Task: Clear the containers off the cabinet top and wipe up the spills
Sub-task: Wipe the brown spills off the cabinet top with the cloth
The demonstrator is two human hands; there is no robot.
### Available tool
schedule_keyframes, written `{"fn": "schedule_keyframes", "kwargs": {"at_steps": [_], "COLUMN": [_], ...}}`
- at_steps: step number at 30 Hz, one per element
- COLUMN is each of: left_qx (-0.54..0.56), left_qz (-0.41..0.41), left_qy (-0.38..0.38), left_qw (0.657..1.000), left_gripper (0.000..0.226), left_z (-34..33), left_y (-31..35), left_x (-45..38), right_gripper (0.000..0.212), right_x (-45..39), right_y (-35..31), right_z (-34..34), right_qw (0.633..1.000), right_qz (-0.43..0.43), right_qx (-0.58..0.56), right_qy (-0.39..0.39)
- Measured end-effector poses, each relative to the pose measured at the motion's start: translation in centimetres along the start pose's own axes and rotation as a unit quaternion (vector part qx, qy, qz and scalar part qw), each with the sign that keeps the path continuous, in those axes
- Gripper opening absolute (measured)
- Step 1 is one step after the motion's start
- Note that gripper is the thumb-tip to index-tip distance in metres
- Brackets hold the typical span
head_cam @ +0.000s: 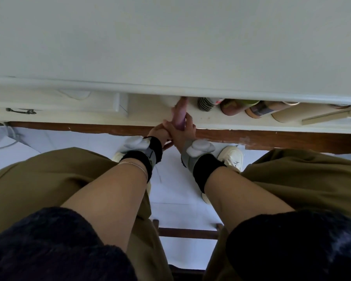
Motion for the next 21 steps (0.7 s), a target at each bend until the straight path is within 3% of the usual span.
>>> {"fn": "schedule_keyframes", "kwargs": {"at_steps": [3, 5, 8, 11, 13, 16, 21], "left_qx": [-0.104, -0.154, -0.146, -0.147, -0.153, -0.149, -0.139], "left_qz": [0.030, 0.051, 0.062, 0.071, 0.075, 0.066, 0.062], "left_qy": [-0.021, 0.012, 0.040, 0.040, 0.043, 0.045, 0.058], "left_qw": [0.994, 0.987, 0.987, 0.986, 0.984, 0.986, 0.987], "left_gripper": [0.030, 0.030, 0.032, 0.029, 0.025, 0.026, 0.029], "left_z": [-1.4, -1.6, -1.6, -1.7, -1.5, -1.1, -0.5], "left_y": [-1.2, -1.3, -1.1, -1.3, -1.3, -1.4, -1.4], "left_x": [0.2, 0.1, -0.2, -0.6, -1.0, -1.5, -1.6], "right_gripper": [0.064, 0.050, 0.056, 0.064, 0.068, 0.077, 0.072], "right_x": [0.6, 1.7, 2.7, 2.7, 1.3, -0.8, -0.7], "right_y": [2.4, 1.7, 1.0, -0.1, 0.7, 3.3, 3.1], "right_z": [1.8, 4.1, 8.9, 11.1, 11.2, 9.4, 5.9], "right_qw": [0.999, 0.988, 0.920, 0.839, 0.839, 0.871, 0.894], "right_qz": [0.014, 0.072, 0.114, 0.173, 0.153, 0.085, 0.061], "right_qx": [0.024, 0.131, 0.355, 0.463, 0.485, 0.483, 0.443], "right_qy": [0.024, 0.043, 0.123, 0.229, 0.192, 0.017, -0.015]}}
Point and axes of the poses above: each hand's wrist, its own x-axis away from the middle knuckle, its own z-axis out of the back of the hand, y = z × x, the point moved 7 cm from there along -x, towards the middle knuckle, and after that the axes turned 15 degrees about z, right-handed, at the moved point
